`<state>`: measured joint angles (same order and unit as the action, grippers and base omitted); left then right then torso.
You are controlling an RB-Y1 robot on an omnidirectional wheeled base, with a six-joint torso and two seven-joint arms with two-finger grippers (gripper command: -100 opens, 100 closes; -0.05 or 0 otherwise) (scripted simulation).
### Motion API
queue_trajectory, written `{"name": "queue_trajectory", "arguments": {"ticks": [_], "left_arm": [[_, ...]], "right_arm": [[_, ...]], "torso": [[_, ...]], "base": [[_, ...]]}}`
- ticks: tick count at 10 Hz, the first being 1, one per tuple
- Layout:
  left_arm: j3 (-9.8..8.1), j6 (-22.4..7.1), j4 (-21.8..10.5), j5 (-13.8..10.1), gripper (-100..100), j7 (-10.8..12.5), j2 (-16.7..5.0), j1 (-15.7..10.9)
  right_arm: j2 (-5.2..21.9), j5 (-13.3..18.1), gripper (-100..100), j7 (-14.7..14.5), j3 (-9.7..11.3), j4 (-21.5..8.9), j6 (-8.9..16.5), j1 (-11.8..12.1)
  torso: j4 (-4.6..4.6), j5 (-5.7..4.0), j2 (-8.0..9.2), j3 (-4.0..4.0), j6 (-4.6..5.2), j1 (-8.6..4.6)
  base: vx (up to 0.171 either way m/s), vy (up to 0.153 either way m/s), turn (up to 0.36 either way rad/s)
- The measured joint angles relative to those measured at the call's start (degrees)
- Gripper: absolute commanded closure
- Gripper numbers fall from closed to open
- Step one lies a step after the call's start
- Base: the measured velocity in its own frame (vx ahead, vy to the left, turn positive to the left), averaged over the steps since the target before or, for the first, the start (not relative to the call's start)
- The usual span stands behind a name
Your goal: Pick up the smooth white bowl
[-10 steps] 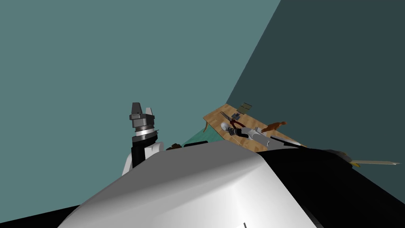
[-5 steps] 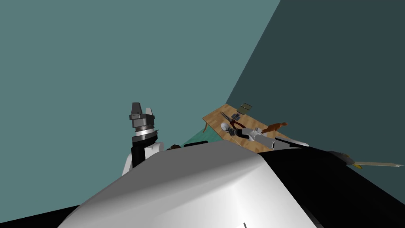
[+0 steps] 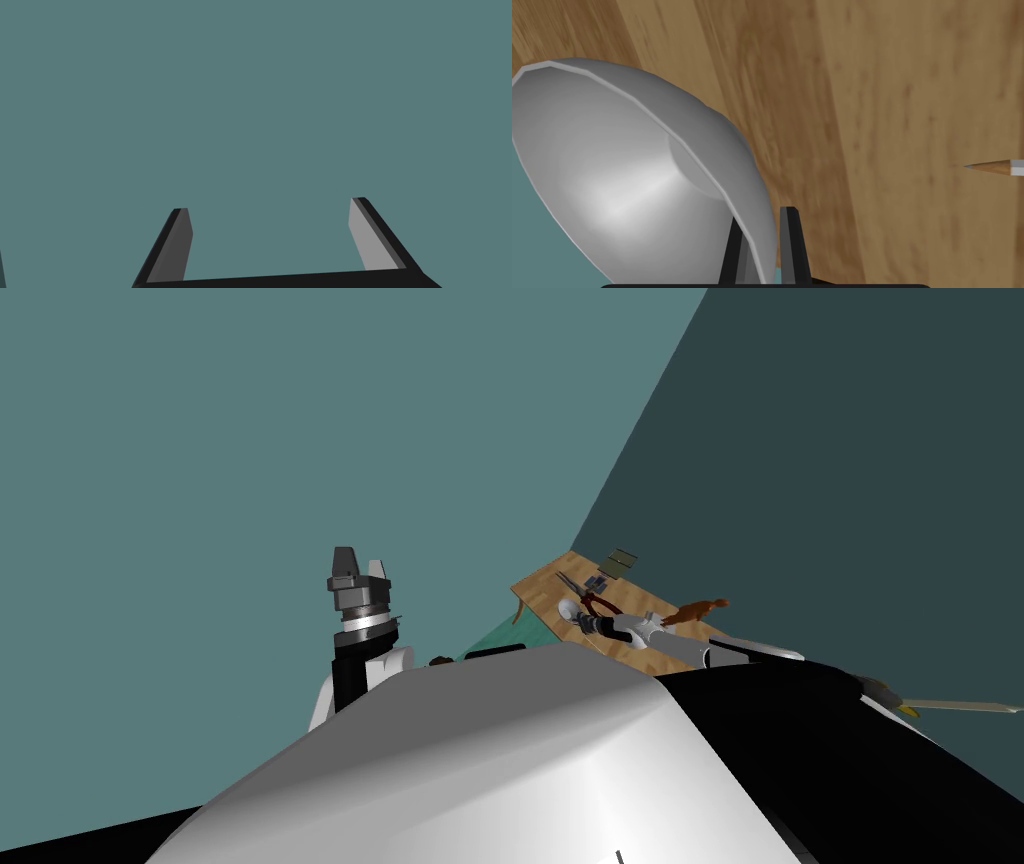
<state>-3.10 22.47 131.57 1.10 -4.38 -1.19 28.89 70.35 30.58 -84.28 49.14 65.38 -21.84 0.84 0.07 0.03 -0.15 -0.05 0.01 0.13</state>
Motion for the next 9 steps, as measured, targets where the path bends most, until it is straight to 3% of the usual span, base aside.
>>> {"name": "queue_trajectory", "arguments": {"ticks": [8, 9], "left_arm": [[0.0, 0.0, 0.0, 0.0, 0, 0.0, 0.0, 0.0], [0.0, 0.0, 0.0, 0.0, 0, 0.0, 0.0, 0.0]], "right_arm": [[6.5, -9.7, 100, -5.1, 4.3, 12.3, 7.6, 4.4], [6.5, -9.8, 0, -5.2, 4.4, 12.5, 7.8, 4.5]], "torso": [[-0.09, 0.02, -0.07, -0.08, 0.04, 0.04], [-0.09, 0.03, -0.04, -0.07, 0.03, 0.06]], "base": [[0.028, -0.018, -0.009], [0.0, 0.0, 0.0]]}}
